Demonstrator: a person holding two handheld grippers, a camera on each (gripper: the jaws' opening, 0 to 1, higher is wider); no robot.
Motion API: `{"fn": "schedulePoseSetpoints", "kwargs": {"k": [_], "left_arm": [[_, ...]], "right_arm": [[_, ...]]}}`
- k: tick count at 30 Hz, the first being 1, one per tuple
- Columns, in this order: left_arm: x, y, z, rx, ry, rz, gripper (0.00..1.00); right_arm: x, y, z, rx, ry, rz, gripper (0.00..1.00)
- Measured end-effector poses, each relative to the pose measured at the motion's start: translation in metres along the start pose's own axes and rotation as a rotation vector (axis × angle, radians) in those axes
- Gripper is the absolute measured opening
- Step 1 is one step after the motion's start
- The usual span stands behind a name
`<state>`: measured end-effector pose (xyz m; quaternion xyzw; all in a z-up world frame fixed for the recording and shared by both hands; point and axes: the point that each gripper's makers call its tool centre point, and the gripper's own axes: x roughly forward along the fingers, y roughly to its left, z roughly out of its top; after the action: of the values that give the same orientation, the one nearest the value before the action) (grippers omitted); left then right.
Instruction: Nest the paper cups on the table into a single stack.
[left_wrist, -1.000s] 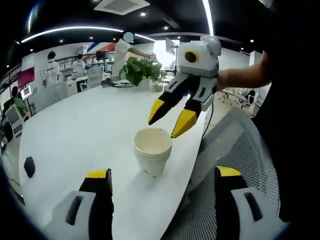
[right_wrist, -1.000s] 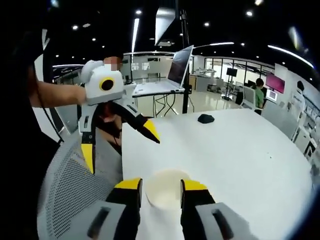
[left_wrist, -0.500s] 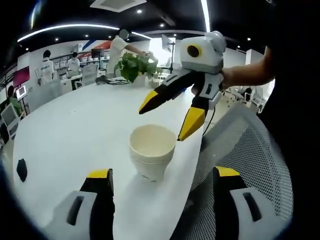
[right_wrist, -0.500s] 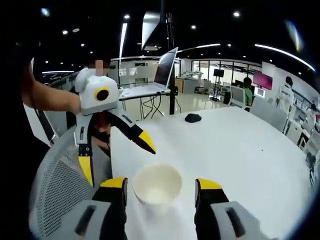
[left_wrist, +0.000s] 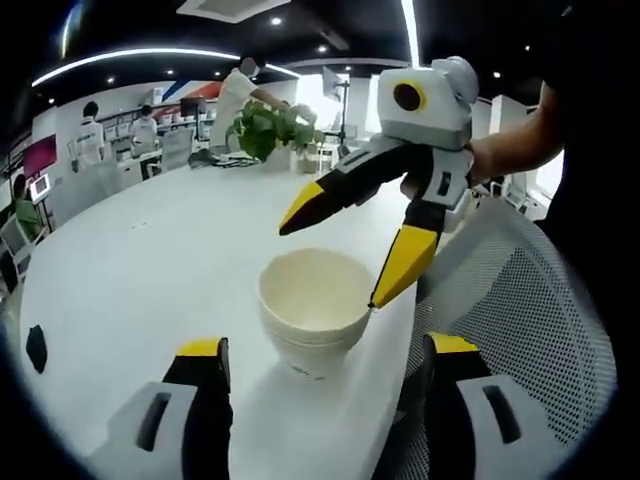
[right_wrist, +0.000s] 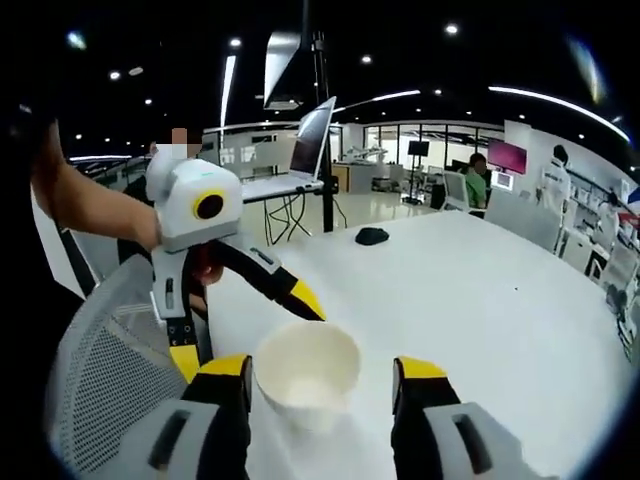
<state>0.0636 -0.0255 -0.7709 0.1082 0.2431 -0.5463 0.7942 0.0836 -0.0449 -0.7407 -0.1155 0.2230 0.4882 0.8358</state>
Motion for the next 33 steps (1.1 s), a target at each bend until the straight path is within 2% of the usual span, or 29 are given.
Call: {"fn": "schedulePoseSetpoints", "kwargs": {"k": [8, 12, 17, 24, 28, 33], "left_arm": [[0.010, 0.001, -0.002, 0.001, 0.000, -0.009, 0.73], [0.015, -0.001, -0.006, 0.026, 0.025, -0.017, 0.71], [0.019, -0.001, -0.001, 0.017, 0.003, -0.013, 0.68], [0.027, -0.003, -0.001, 0.034, 0.007, -0.015, 0.66], [0.028, -0.001, 0.002, 0.052, 0.000, -0.005, 0.61], [0.027, 0.004, 0.000, 0.076, 0.021, 0.020, 0.53]], "right_arm": [[0.007, 0.006, -0.004, 0.031, 0.000, -0.021, 0.54], [0.009, 0.007, -0.007, 0.048, 0.007, -0.026, 0.54], [0.010, 0.005, -0.008, 0.071, 0.007, -0.048, 0.53], [0.016, 0.008, -0.014, 0.080, 0.030, -0.061, 0.52], [0.018, 0.010, -0.015, 0.096, 0.040, -0.056, 0.48], [0.017, 0.009, -0.014, 0.114, 0.039, -0.055, 0.47]]}}
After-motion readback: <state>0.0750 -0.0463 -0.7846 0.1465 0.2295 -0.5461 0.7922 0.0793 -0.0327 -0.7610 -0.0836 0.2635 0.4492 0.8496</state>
